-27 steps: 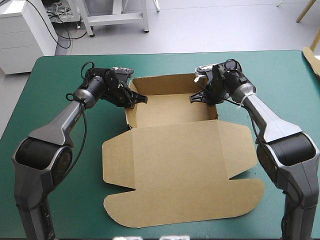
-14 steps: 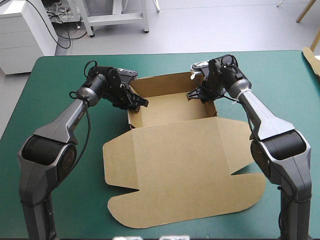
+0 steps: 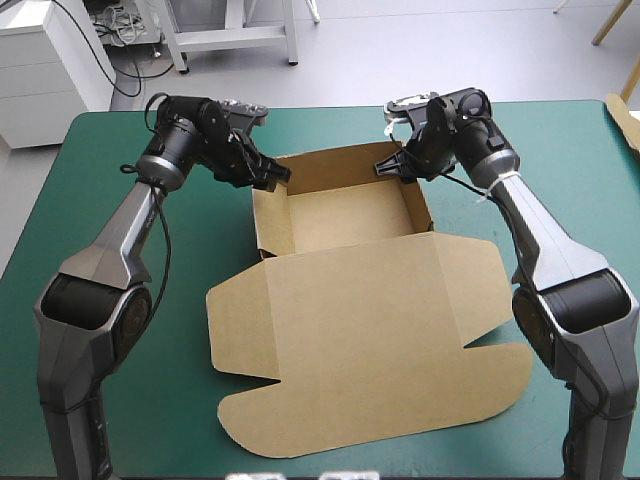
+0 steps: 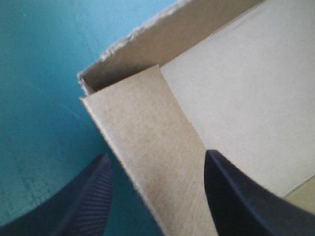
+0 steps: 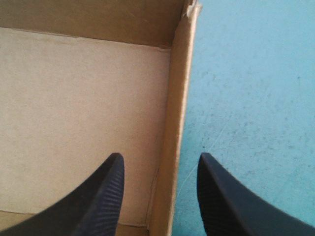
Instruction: Fold the box
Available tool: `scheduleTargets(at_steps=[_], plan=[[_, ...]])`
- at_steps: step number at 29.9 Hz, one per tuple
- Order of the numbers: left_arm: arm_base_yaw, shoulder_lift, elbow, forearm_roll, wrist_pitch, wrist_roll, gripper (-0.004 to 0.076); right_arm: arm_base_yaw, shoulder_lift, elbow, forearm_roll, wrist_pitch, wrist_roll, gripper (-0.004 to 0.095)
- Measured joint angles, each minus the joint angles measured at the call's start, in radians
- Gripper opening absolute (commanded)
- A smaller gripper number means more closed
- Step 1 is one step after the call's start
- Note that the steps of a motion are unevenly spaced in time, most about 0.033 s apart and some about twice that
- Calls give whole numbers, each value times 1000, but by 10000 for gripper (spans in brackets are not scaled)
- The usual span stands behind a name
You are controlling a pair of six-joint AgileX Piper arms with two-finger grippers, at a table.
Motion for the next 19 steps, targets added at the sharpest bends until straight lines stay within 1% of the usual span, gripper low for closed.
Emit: scheduleTargets(at_steps=[5,19], plan=[[0,-53,-51,-2,7,0,403,1,-73,0,0,6,-1,445],[0,-390,-62,62,17,24,403,1,-304,-1,0,21,3,444]])
